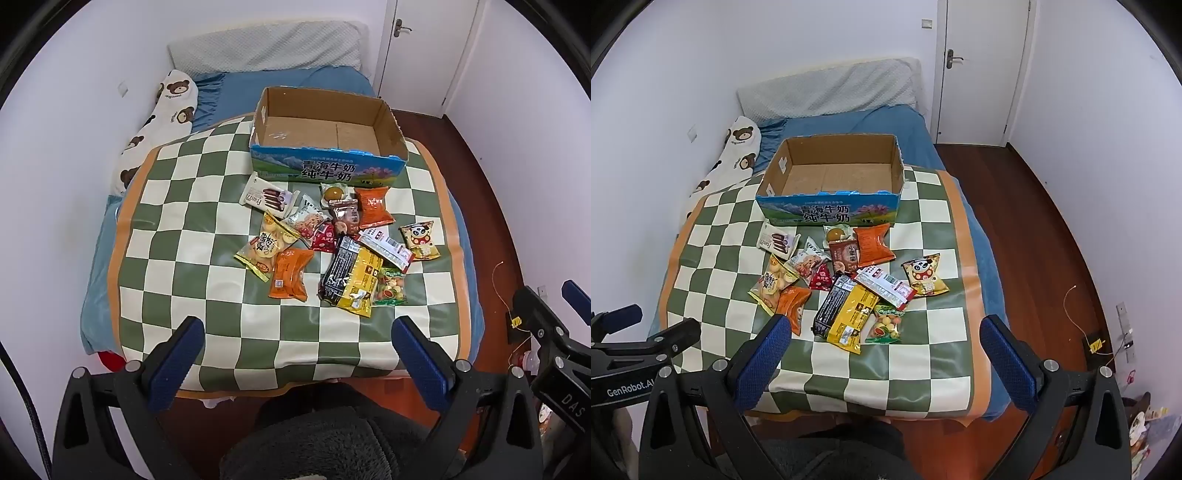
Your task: Organize snacks
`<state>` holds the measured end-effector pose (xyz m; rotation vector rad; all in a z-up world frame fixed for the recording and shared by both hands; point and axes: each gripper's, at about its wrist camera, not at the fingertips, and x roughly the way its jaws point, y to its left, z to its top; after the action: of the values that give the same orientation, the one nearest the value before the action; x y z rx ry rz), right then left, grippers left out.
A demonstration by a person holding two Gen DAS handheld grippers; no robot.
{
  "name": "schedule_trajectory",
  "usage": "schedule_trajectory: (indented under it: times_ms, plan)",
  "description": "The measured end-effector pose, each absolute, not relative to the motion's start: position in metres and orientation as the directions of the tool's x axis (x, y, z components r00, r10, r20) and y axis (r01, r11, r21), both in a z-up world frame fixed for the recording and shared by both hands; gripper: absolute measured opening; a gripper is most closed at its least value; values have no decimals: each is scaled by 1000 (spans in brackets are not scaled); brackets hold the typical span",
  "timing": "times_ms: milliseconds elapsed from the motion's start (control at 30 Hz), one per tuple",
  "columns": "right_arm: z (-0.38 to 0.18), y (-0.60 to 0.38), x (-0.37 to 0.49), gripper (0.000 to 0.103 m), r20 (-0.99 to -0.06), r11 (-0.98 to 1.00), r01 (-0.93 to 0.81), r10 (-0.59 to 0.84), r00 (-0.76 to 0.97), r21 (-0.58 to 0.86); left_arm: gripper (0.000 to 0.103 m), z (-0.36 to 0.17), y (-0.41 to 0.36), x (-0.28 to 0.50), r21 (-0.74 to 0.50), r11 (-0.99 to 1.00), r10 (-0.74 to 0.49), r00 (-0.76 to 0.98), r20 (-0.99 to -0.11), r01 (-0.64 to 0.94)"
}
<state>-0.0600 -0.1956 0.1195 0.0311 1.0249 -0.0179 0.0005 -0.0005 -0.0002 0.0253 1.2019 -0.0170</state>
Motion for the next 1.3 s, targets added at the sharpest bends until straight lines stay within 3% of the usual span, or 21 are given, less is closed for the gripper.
schedule_trajectory:
  times_ms: [1300]
  plan:
    - [132,-193,-62,103,-848,999,43,-17,529,7,103,19,1,-1,16,999,-4,405,-914,46]
